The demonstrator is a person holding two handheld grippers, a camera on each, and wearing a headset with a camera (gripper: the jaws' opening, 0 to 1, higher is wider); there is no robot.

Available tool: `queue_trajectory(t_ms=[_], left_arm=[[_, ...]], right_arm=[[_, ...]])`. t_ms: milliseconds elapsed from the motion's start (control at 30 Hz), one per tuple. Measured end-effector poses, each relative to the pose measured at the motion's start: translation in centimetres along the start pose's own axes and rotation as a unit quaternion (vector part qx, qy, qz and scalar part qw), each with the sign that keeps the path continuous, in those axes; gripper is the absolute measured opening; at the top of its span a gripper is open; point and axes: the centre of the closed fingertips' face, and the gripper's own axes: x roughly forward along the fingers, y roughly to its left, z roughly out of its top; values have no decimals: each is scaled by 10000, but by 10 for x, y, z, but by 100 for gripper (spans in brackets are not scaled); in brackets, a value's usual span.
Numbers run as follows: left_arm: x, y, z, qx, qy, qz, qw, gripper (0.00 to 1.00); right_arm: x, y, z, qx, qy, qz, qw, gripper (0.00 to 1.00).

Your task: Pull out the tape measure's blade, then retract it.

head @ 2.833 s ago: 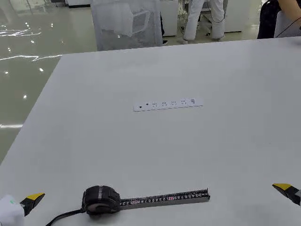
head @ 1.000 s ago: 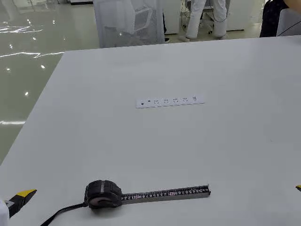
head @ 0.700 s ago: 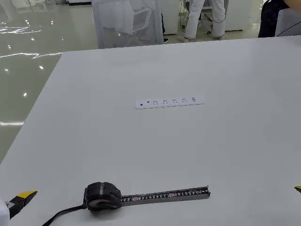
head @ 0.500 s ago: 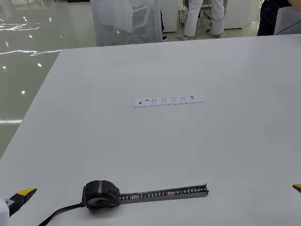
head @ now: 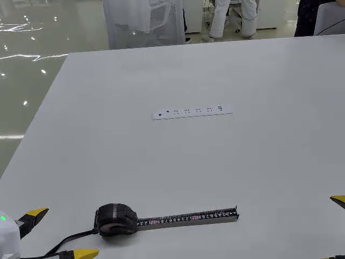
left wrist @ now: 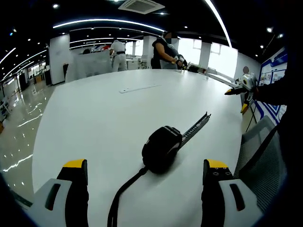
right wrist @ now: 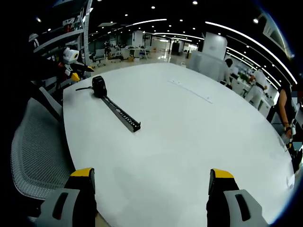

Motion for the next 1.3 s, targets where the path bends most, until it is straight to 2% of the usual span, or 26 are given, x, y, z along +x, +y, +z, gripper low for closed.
queue_trajectory(t_ms=[67,100,133,167,300,400,467,567,667,867,967,1100,1133,1233,1300], left_arm=[[0,0,4,-58,-6,26,10000,99],[0,-1,10,-187,-123,49,9997,99],[-1,0,20,-357,-325,81,9988,99],[-1,1,24,-373,-369,119,9986,99],[3,4,28,-318,-283,208,9989,99],[7,2,37,-229,-226,257,9992,99],[9,1,42,-112,-180,309,9993,99],[11,-5,44,-55,-117,285,9995,99],[15,-7,42,-1,-72,324,9994,99],[24,-11,38,-81,-27,470,9989,99],[27,-11,38,-201,-63,568,9982,99],[29,-10,40,-209,-111,657,9976,99],[32,-11,40,-274,-158,665,9973,99],[41,-14,37,-520,-116,676,9963,99],[46,-16,38,-538,-175,755,9955,99]], right_arm=[[2,-1,4,-52,-21,39,10000,99],[3,-1,5,-76,-6,58,10000,99],[5,-1,7,-186,26,96,9998,99],[5,-1,8,-255,46,109,9996,99],[9,-6,17,-431,78,138,9989,99],[12,-4,31,-658,-93,298,9973,99],[15,-4,37,-822,-100,345,9960,99],[21,-3,44,-897,-70,502,9947,99],[27,-6,53,-1154,-99,511,9920,99],[36,-7,67,-1331,-81,633,9890,99],[40,-5,75,-1305,-124,725,9887,99],[46,-3,77,-1418,-70,801,9866,99],[48,-3,78,-1448,-43,828,9860,99],[54,-2,79,-1538,26,922,9838,99],[59,-2,79,-1580,68,1003,9823,99]])
